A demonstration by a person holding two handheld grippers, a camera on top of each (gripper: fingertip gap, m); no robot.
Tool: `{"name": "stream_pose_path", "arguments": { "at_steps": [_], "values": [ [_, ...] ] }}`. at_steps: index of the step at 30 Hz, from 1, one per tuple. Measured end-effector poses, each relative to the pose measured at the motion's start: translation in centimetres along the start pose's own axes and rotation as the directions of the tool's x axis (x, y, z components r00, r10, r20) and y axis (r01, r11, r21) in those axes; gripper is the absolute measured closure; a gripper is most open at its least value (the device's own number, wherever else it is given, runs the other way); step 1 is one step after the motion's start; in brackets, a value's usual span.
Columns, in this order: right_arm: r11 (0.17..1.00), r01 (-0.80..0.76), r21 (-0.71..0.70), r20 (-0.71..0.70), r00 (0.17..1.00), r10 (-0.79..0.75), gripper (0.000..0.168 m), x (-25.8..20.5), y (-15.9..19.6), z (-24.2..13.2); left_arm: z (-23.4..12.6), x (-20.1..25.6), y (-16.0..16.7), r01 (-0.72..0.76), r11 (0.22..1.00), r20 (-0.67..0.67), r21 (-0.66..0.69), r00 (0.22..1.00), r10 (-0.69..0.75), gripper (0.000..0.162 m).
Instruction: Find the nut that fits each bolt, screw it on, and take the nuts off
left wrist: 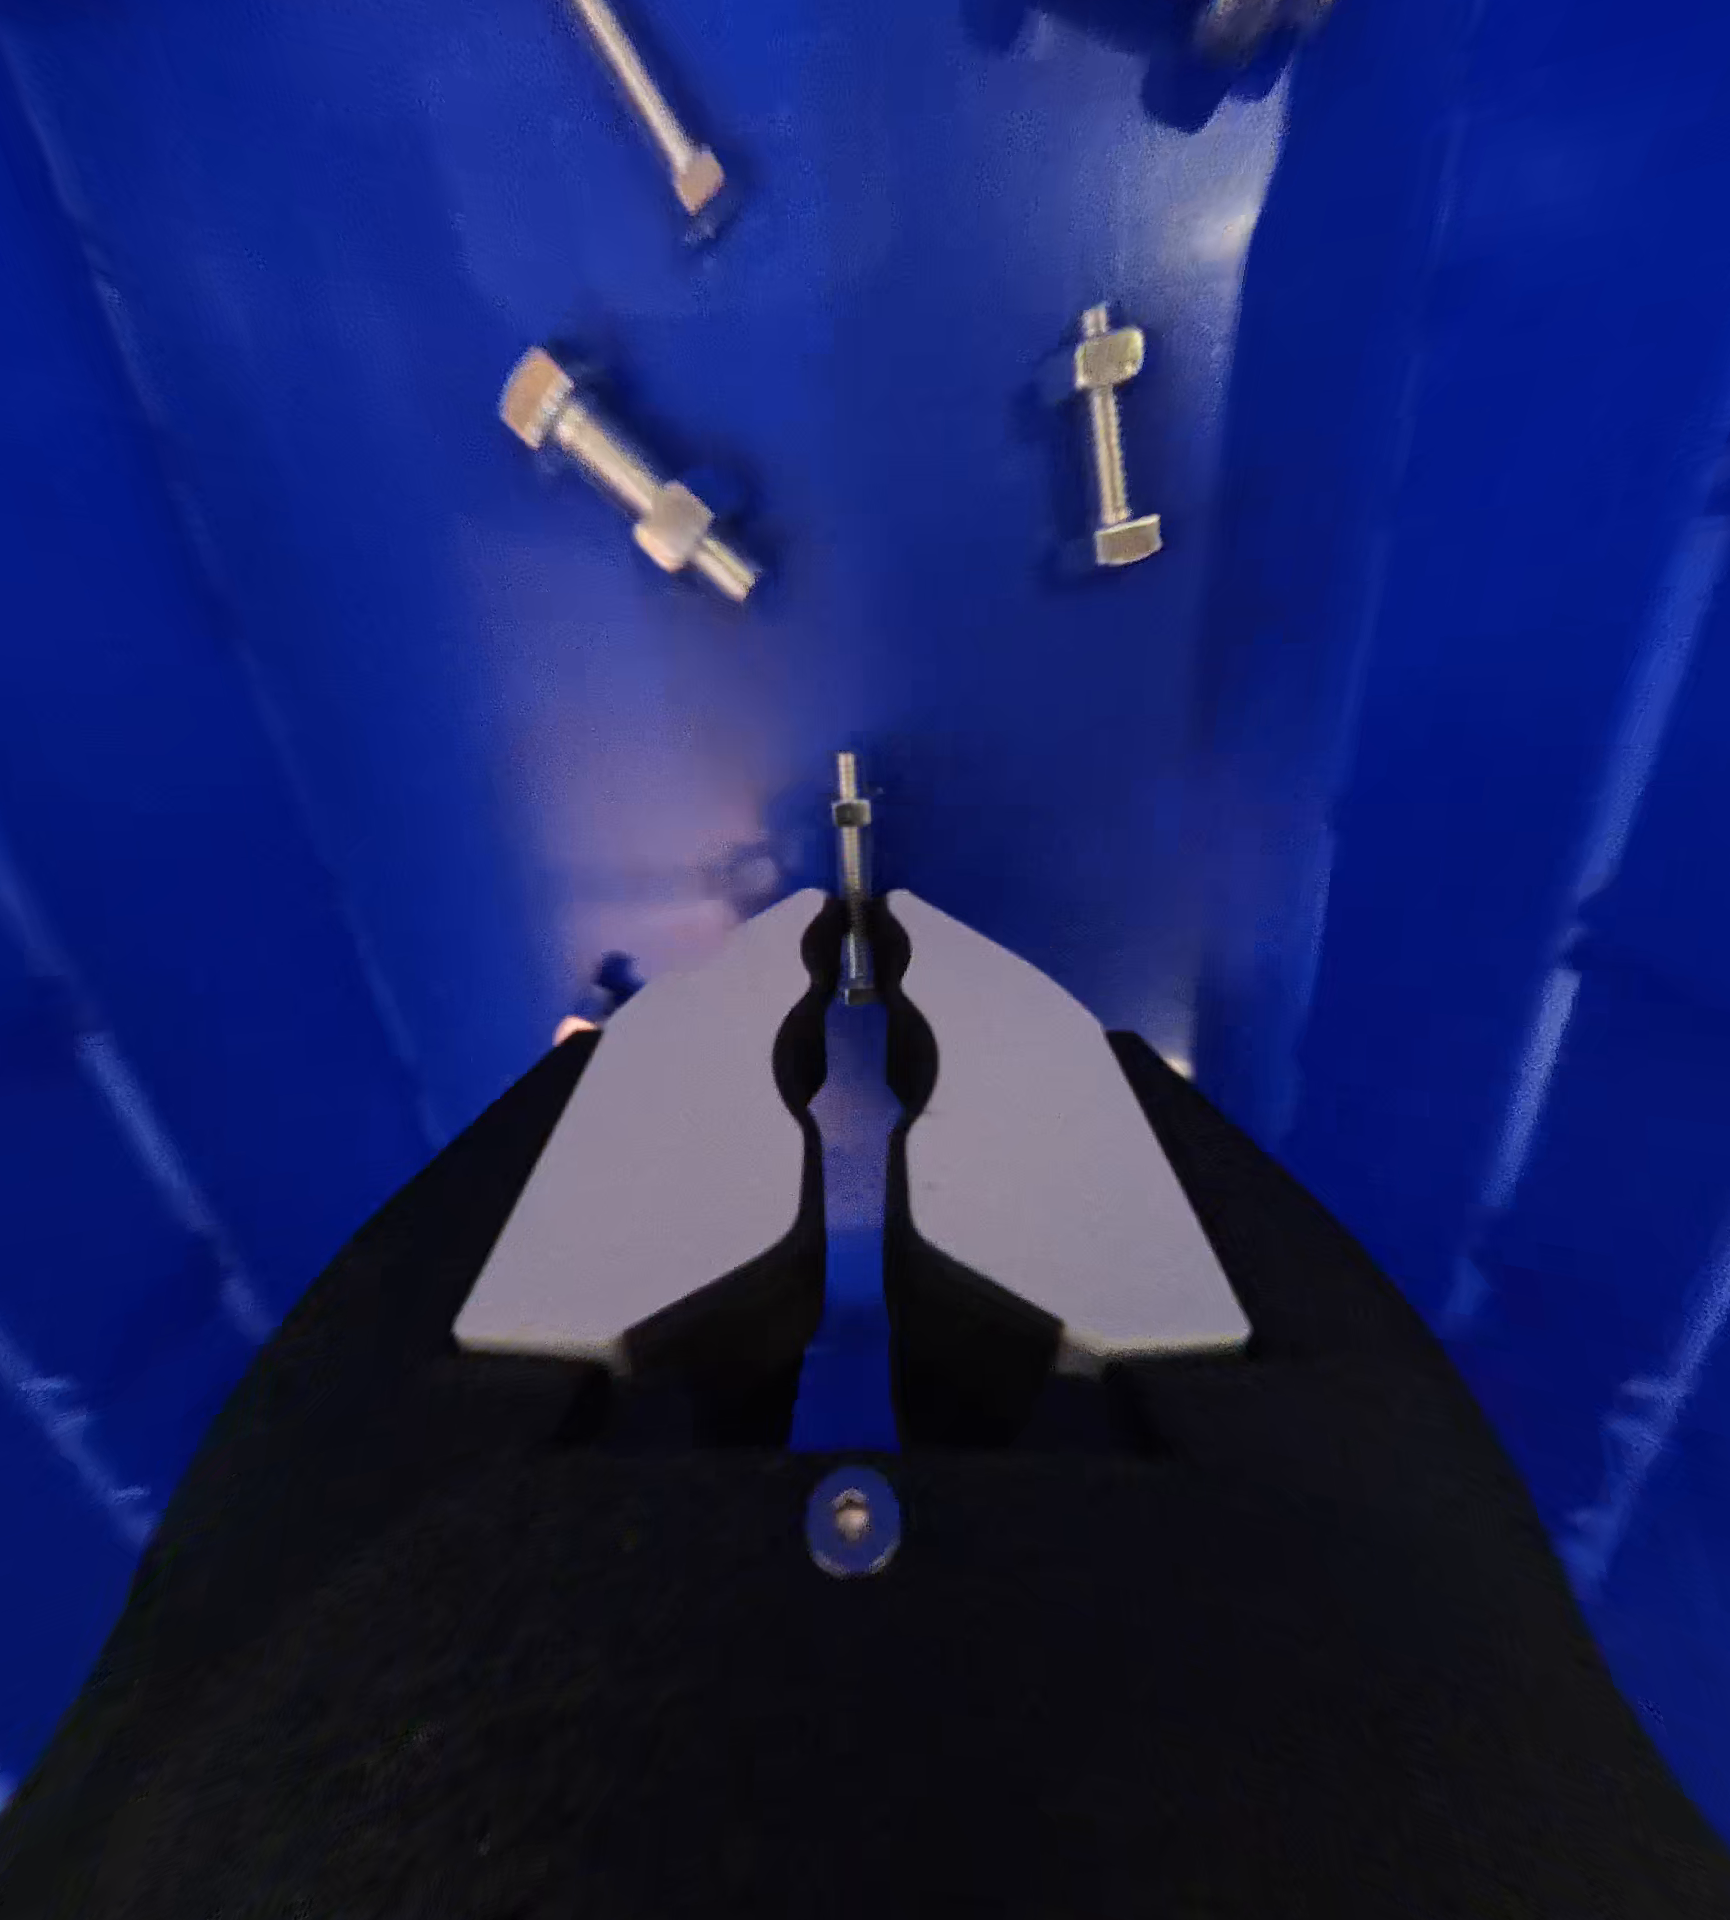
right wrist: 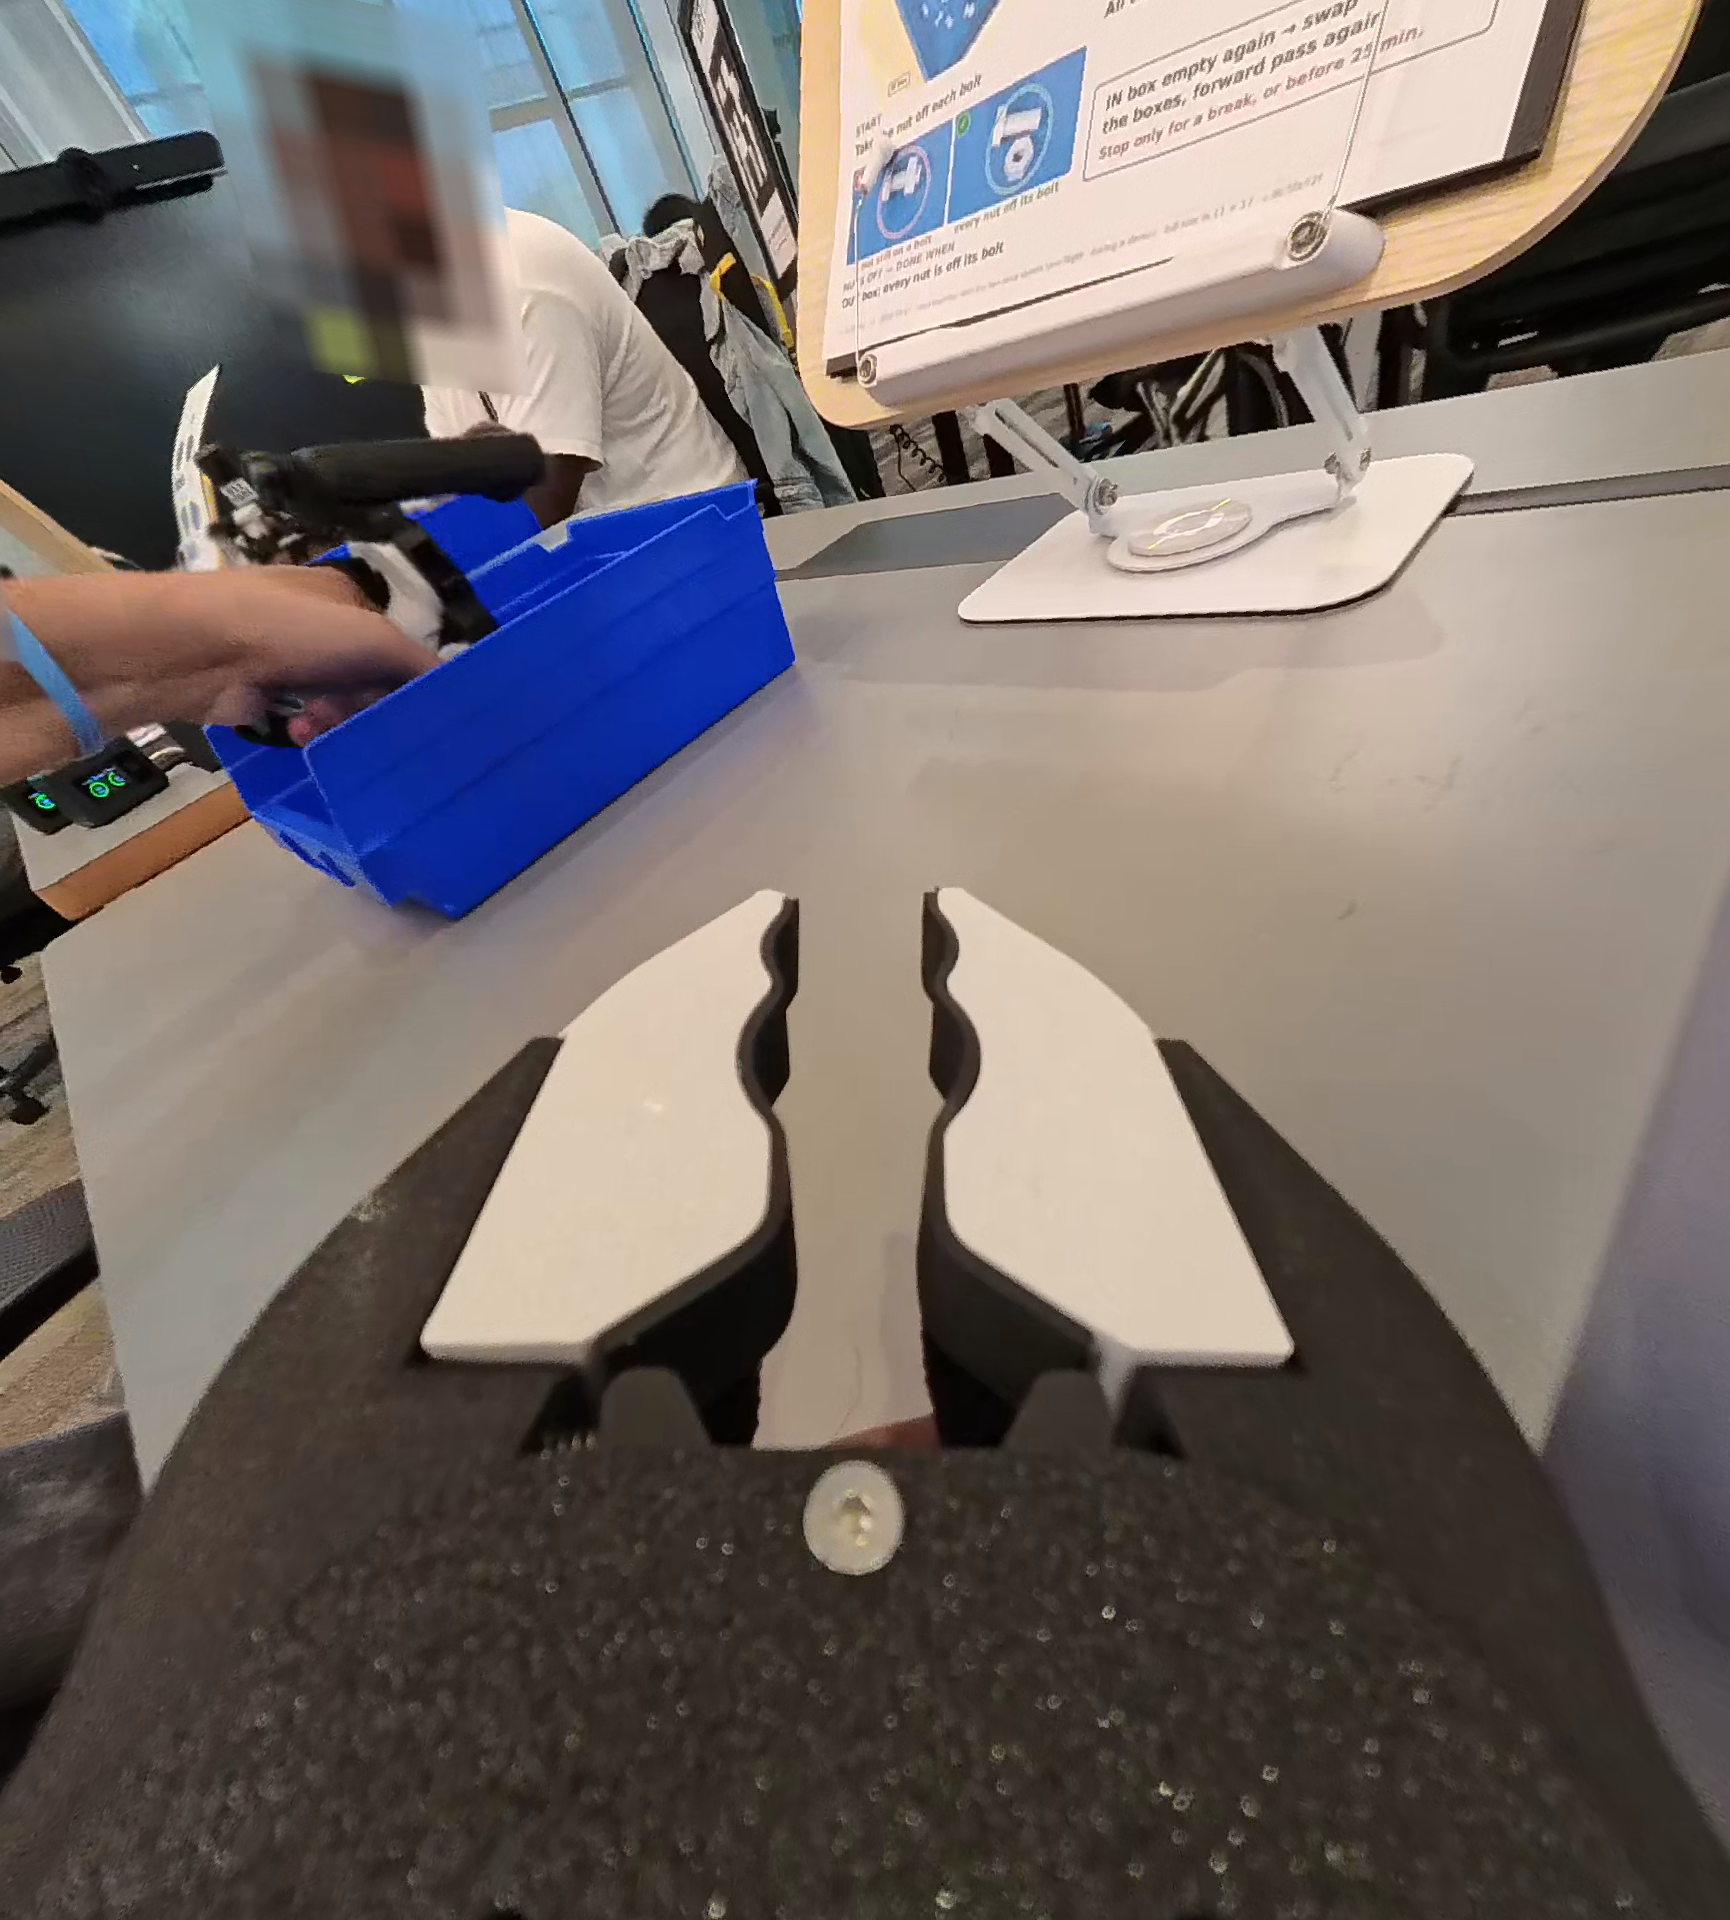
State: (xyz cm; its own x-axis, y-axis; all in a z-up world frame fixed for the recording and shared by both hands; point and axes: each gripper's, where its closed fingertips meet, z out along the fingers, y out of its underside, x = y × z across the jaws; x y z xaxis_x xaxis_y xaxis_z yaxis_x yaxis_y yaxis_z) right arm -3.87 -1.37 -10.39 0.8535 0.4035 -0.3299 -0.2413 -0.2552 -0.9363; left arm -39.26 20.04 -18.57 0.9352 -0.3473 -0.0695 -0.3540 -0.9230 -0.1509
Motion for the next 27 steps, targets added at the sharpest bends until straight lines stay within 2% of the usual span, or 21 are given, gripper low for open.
{"name": "stream_pose_path", "arguments": {
  "at_steps": [3,5,7,9,11,13,16,18,22,25,27],
  "values": [
    [1.0,-0.009,0.0,0.009,1.0,0.009,0.146,0.0,0.0,0.0,-2.7,0.8,-1.4,-0.112,0.961,-0.148,0.254,0.977,0.153,0.157],
    [1.0,-0.014,-0.018,0.024,1.0,0.014,0.146,-0.2,0.2,0.2,-6.8,2.8,-1.7,-0.152,0.843,-0.238,0.516,0.92,0.311,0.157],
    [0.999,-0.023,-0.027,0.05,0.998,0.025,0.145,-0.5,0.3,0.6,-10.8,4.7,-0.6,-0.099,0.716,-0.293,0.691,0.867,0.402,0.157],
    [0.999,-0.032,-0.017,0.087,0.996,0.033,0.144,-1.0,0.0,1.1,-14.9,8.1,1.5,0.022,0.6,-0.396,0.8,0.77,0.5,0.157],
    [0.999,-0.035,-0.005,0.137,0.99,0.035,0.141,-1.9,-0.5,1.8,-18.5,12.6,4.1,0.131,0.499,-0.461,0.856,0.63,0.625,0.157],
    [0.998,-0.04,0.046,0.24,0.97,0.028,0.14,-4.0,-1.7,2.3,-20.6,17.2,6.5,0.205,0.444,-0.484,0.872,0.49,0.725,0.157],
    [0.998,-0.043,0.048,0.415,0.91,0.02,0.137,-7.2,-2.6,3.1,-20.3,23.5,9.0,0.263,0.49,-0.553,0.831,0.3,0.777,0.157],
    [0.999,-0.049,0.011,0.48,0.876,0.037,0.126,-8.4,-2.5,3.7,-18.7,26.6,9.9,0.258,0.514,-0.569,0.818,0.228,0.79,0.157],
    [0.998,-0.052,-0.045,0.56,0.826,0.068,0.113,-10.0,-1.5,3.9,-15.2,29.7,10.5,0.2,0.578,-0.609,0.791,0.167,0.776,0.157],
    [0.997,-0.011,-0.077,0.553,0.831,0.051,0.113,-10.1,-0.5,4.2,-14.3,30.7,11.1,0.113,0.541,-0.553,0.833,0.2,0.809,0.157],
    [0.997,-0.025,-0.068,0.54,0.84,0.058,0.115,-10.0,-0.6,4.4,-14.2,31.2,11.5,0.117,0.563,-0.575,0.818,0.161,0.802,0.157]
  ]
}}
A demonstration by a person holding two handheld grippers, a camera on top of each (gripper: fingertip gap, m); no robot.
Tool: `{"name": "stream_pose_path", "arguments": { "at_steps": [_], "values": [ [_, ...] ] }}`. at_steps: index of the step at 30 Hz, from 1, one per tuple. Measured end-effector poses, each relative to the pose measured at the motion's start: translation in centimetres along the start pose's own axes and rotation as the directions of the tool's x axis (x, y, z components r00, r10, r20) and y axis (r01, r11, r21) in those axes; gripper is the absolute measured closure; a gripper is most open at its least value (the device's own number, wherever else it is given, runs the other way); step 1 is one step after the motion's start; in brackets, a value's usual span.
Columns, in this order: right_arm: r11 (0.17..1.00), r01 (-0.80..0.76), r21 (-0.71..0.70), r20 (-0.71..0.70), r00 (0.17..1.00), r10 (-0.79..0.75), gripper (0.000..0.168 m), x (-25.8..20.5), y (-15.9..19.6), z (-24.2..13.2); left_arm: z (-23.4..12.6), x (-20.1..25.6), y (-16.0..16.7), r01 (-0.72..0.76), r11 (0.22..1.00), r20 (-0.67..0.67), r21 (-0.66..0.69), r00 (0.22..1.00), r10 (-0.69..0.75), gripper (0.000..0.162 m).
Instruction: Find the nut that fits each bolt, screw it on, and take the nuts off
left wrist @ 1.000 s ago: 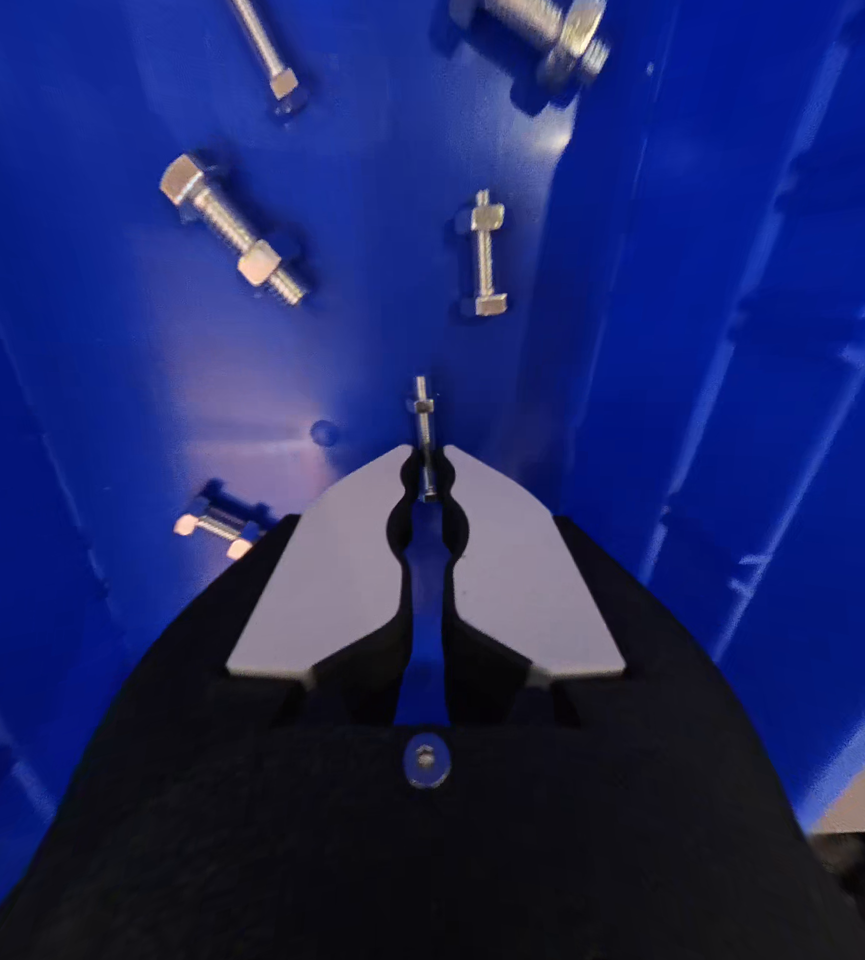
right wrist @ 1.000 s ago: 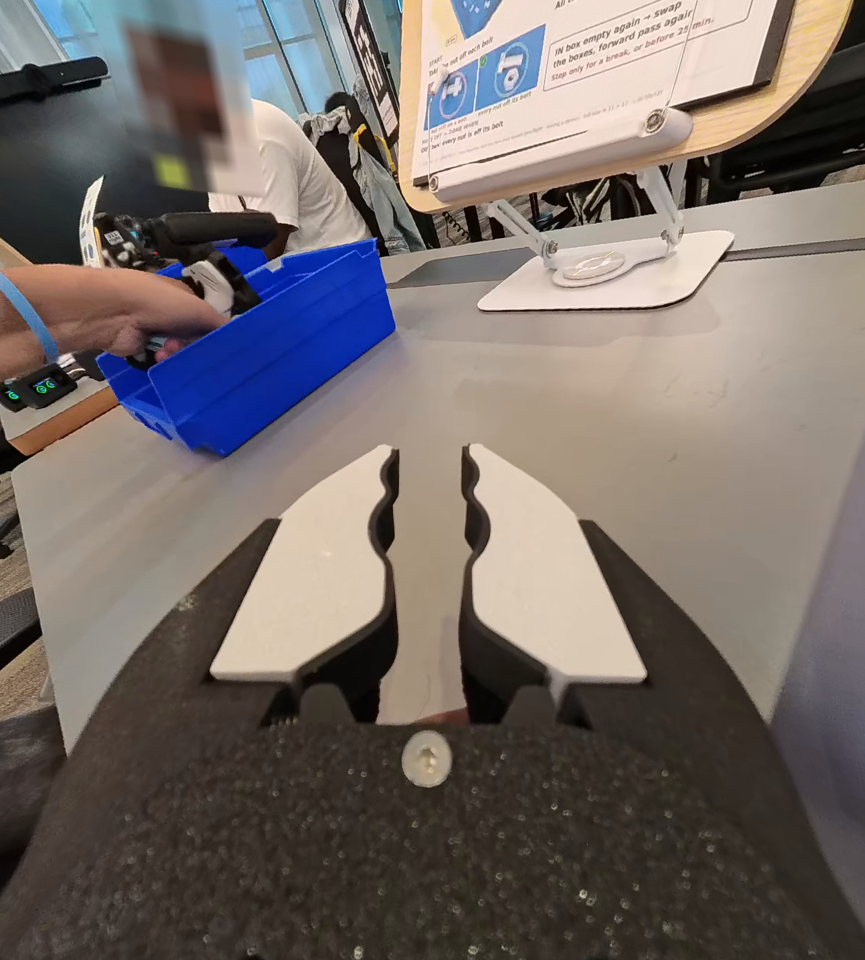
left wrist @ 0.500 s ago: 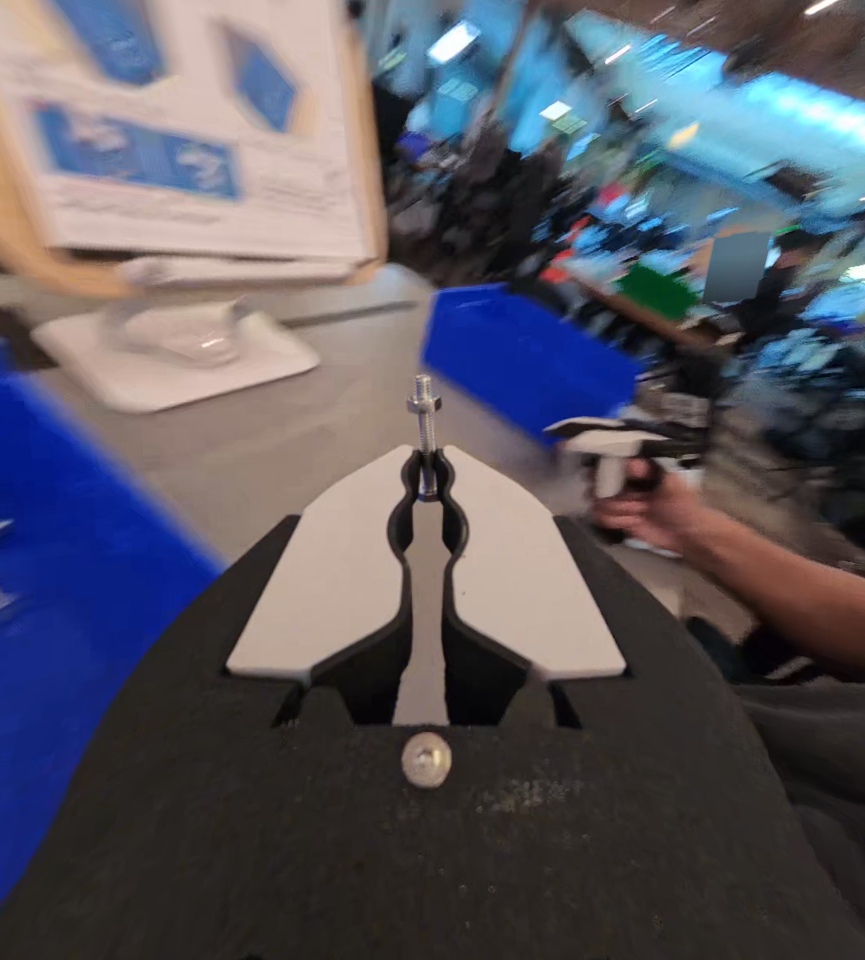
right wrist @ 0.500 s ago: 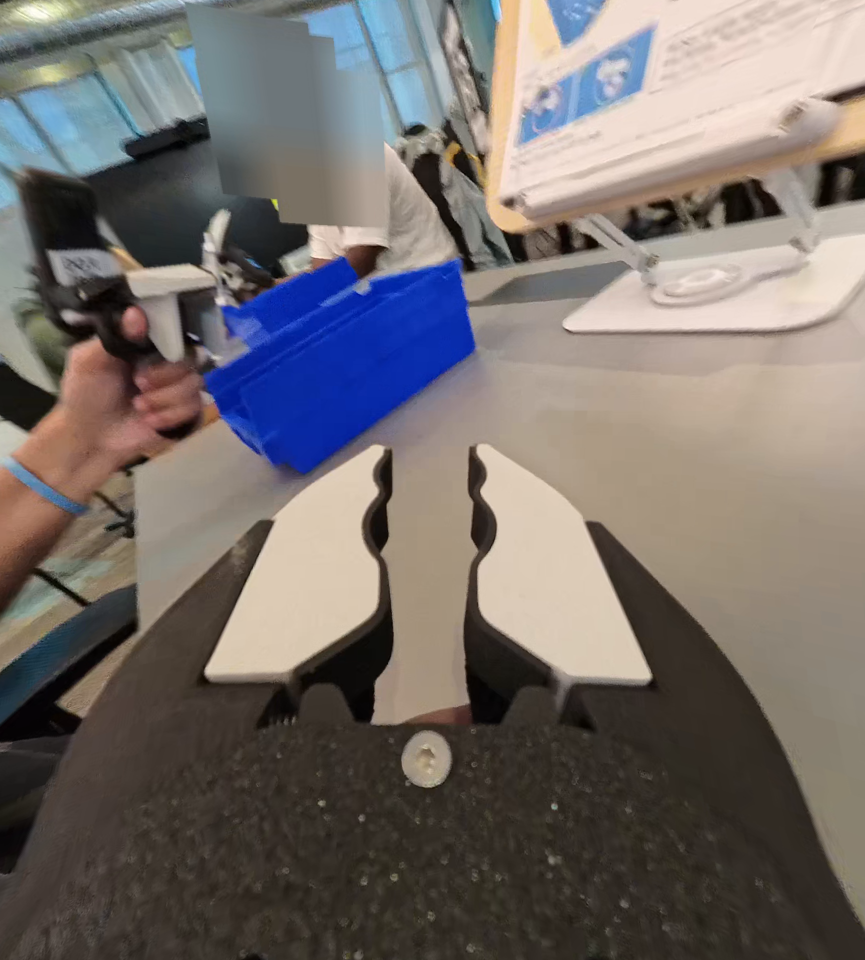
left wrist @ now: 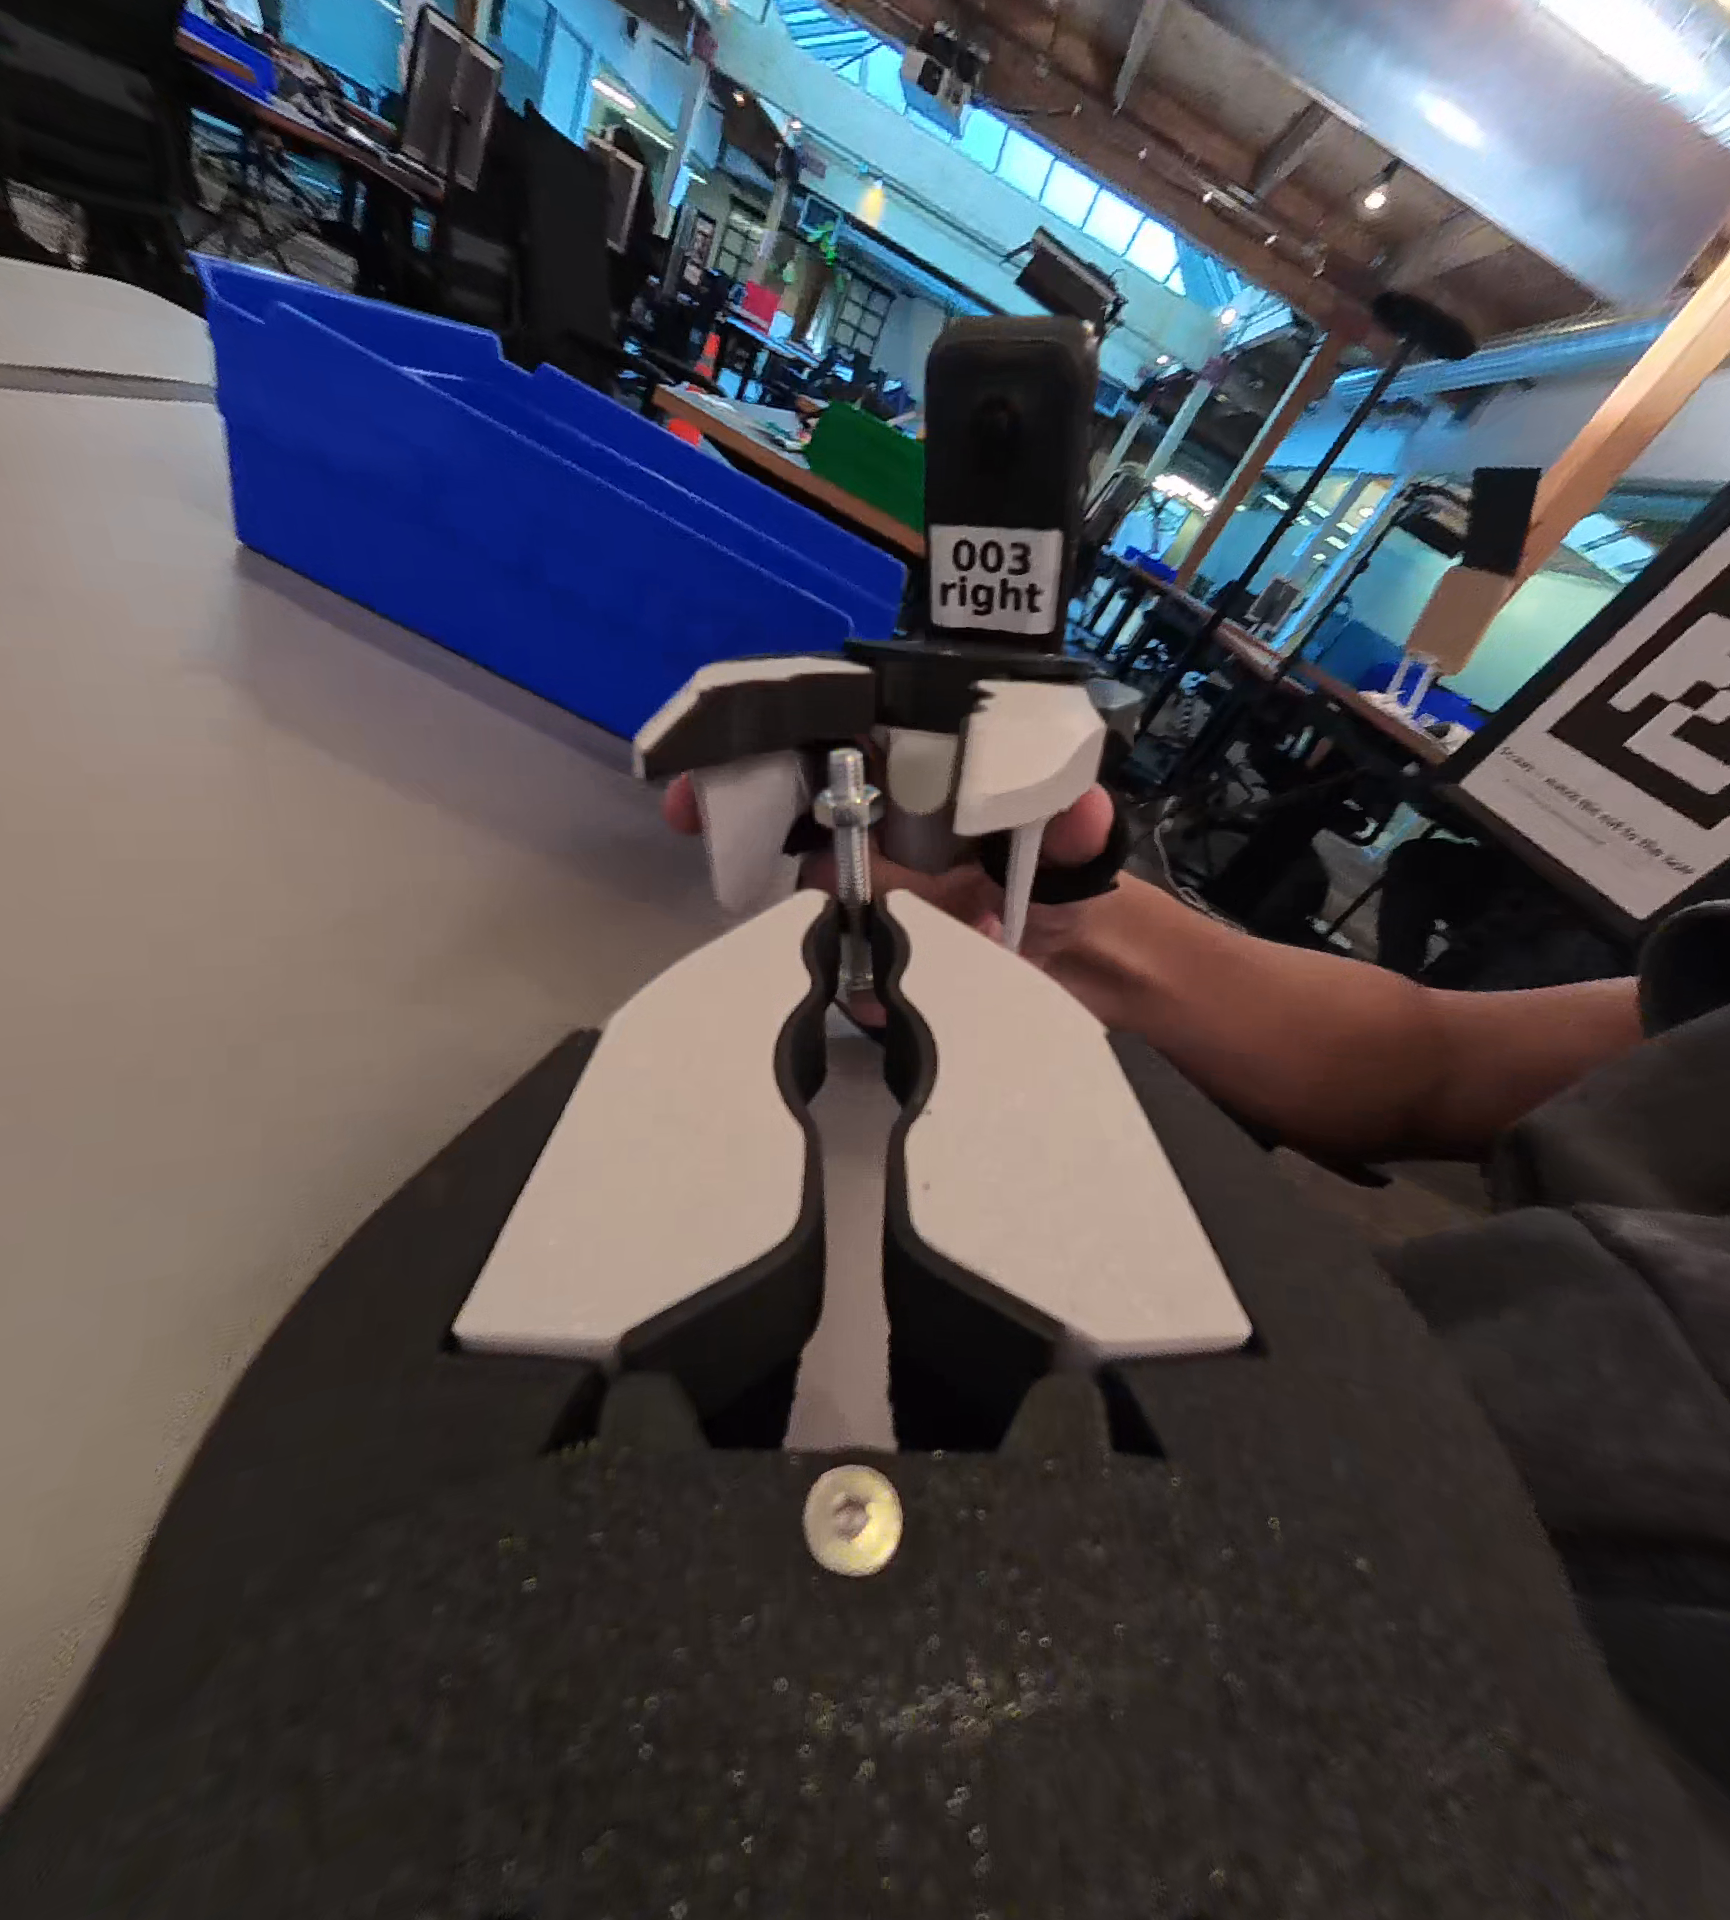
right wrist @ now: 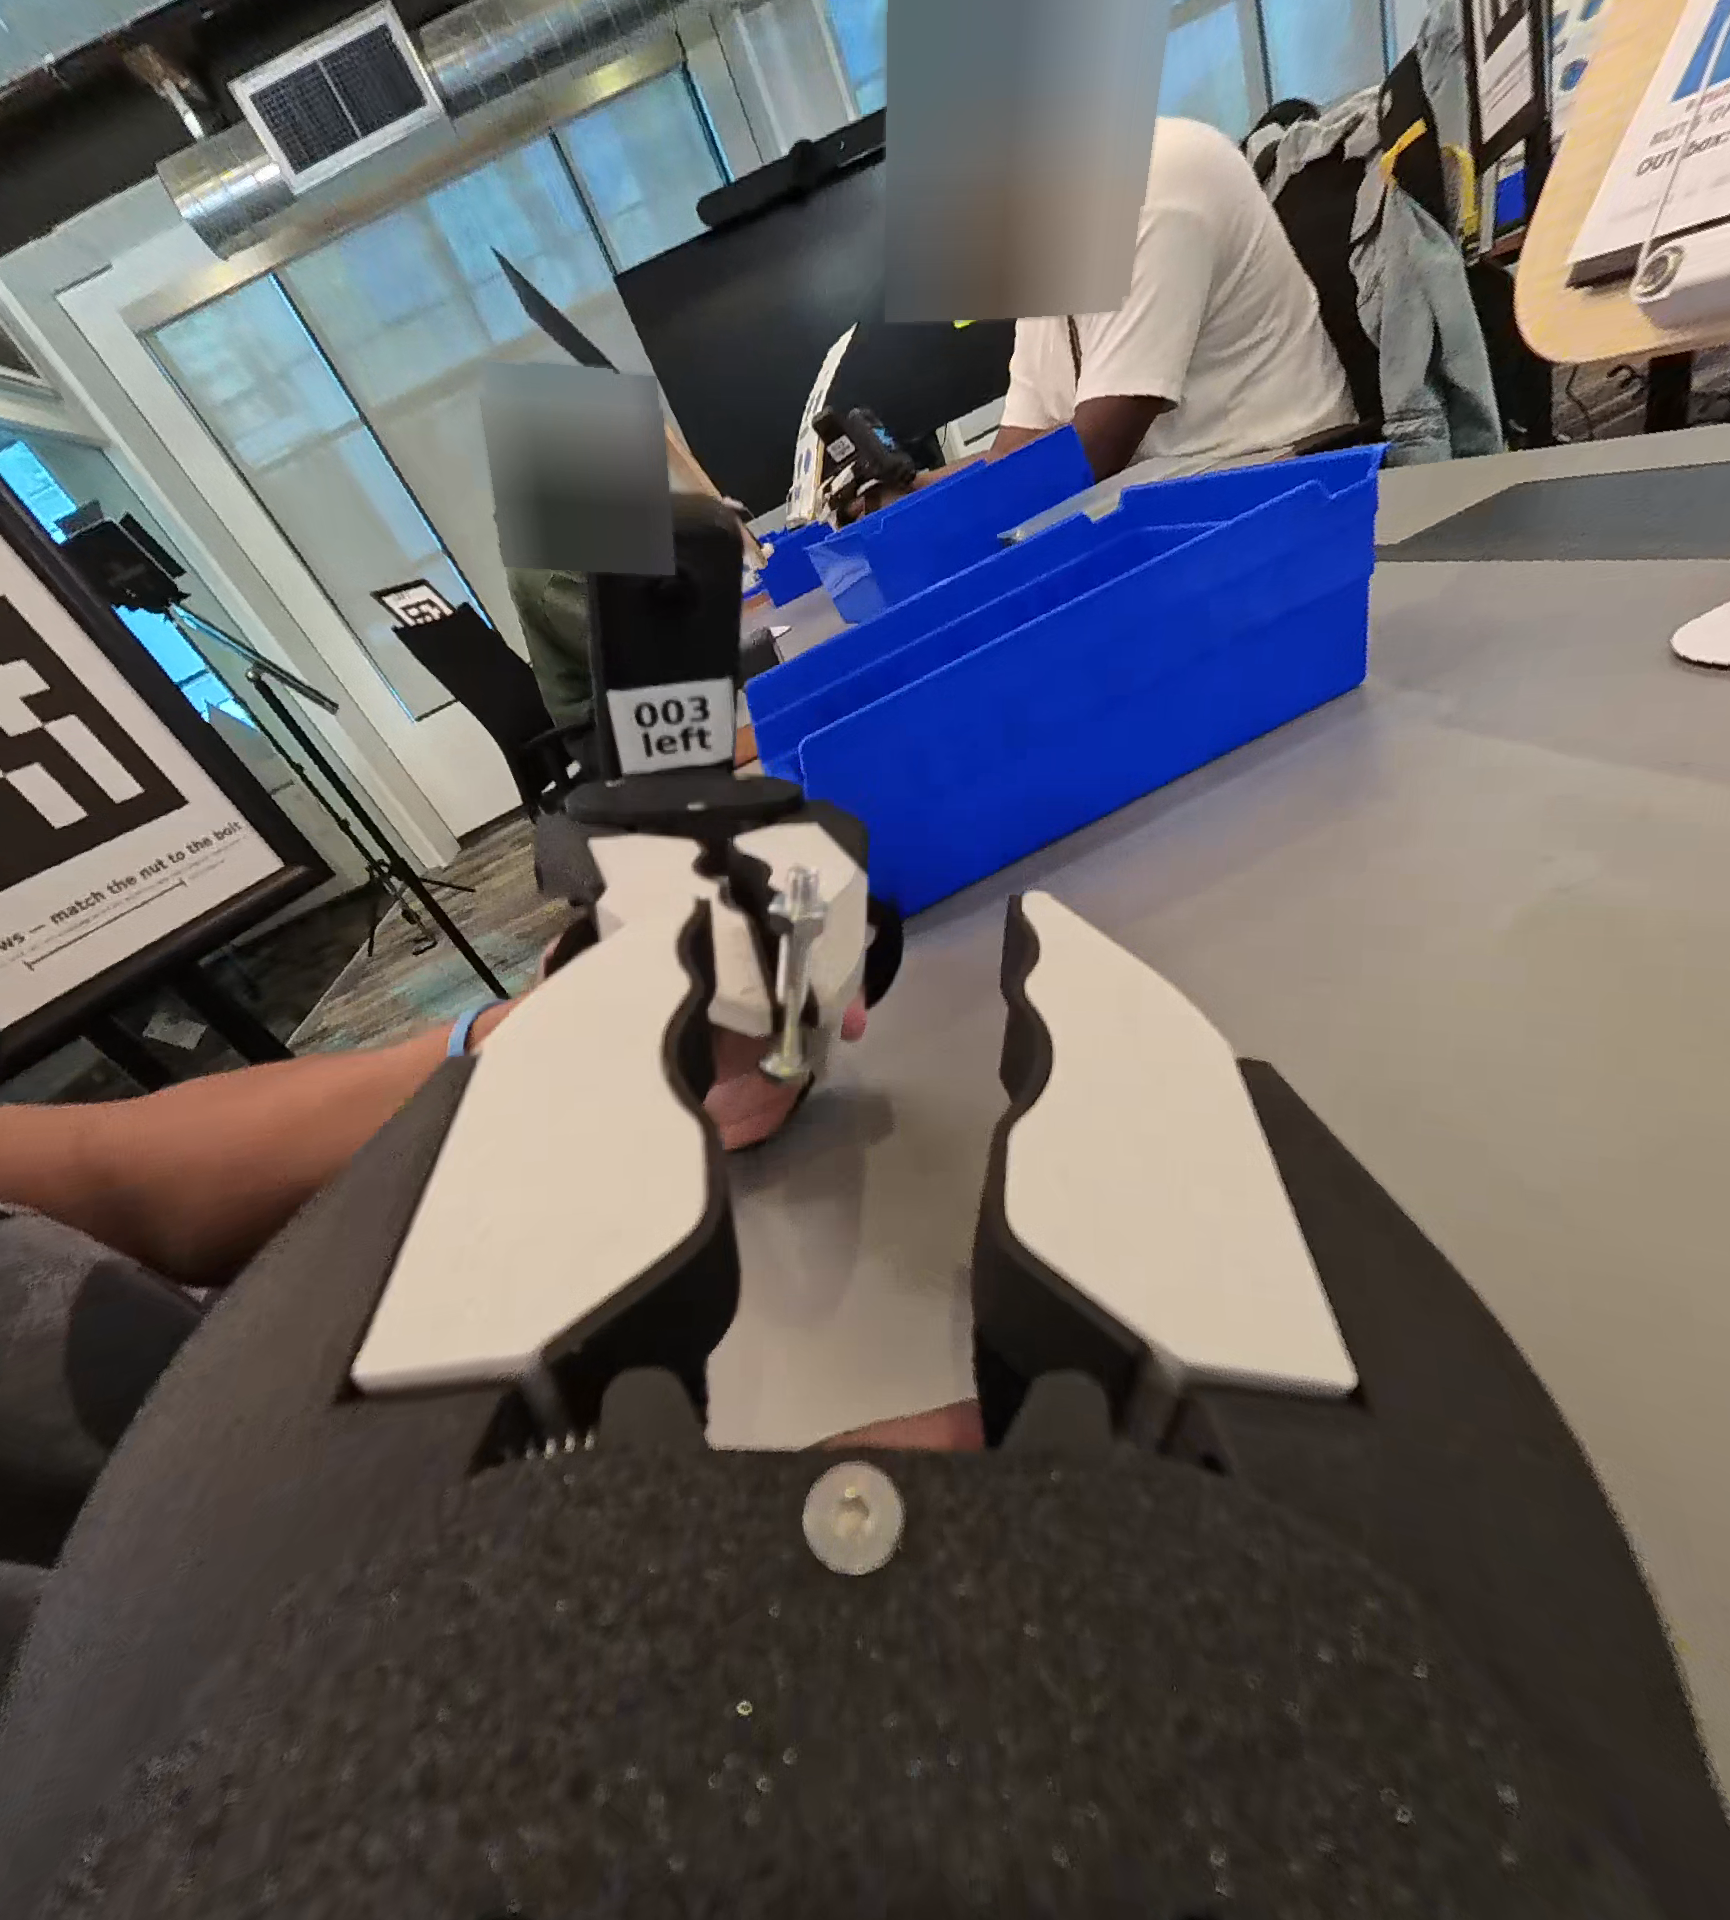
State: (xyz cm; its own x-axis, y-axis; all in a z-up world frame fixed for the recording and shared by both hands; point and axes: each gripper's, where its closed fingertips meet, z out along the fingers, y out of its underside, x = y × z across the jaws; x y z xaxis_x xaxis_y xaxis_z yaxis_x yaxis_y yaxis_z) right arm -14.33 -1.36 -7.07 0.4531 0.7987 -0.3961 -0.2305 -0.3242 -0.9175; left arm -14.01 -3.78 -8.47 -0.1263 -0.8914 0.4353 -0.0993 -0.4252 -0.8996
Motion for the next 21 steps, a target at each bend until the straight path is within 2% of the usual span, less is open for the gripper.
{"name": "stream_pose_path", "arguments": {
  "at_steps": [6,8,12,15,16,17,21],
  "values": [
    [1.0,-0.005,0.012,-0.017,1.0,0.006,0.119,0.6,0.1,-0.9,0.4,0.6,0.0,-0.021,1.0,0.001,-0.003,1.0,0.021,0.157],
    [1.0,-0.011,0.022,-0.039,0.999,0.012,0.126,1.0,0.1,-1.7,0.2,0.8,-0.2,-0.02,1.0,-0.008,0.01,1.0,0.02,0.157],
    [0.999,-0.024,0.043,0.006,1.0,0.024,0.122,-0.1,-0.6,-1.3,0.3,0.6,0.1,-0.005,1.0,-0.01,0.003,1.0,0.005,0.157],
    [1.0,-0.001,0.02,-0.019,1.0,0.001,0.12,0.4,-0.1,-0.9,0.0,1.0,-0.5,0.008,0.999,-0.039,0.032,0.999,-0.007,0.157],
    [1.0,-0.017,0.026,-0.029,0.999,0.017,0.127,0.9,-0.1,-1.3,-0.2,1.2,-0.8,0.013,0.999,-0.051,0.049,0.999,-0.01,0.157],
    [0.999,-0.035,0.03,-0.045,0.998,0.036,0.126,1.7,0.0,-1.8,-0.4,1.2,-1.0,0.019,0.998,-0.057,0.061,0.998,-0.015,0.157],
    [0.996,-0.057,0.064,-0.004,0.998,0.057,0.125,0.8,-0.9,-1.8,-0.2,0.5,0.0,0.025,1.0,-0.028,0.017,0.999,-0.024,0.157]
  ]
}}
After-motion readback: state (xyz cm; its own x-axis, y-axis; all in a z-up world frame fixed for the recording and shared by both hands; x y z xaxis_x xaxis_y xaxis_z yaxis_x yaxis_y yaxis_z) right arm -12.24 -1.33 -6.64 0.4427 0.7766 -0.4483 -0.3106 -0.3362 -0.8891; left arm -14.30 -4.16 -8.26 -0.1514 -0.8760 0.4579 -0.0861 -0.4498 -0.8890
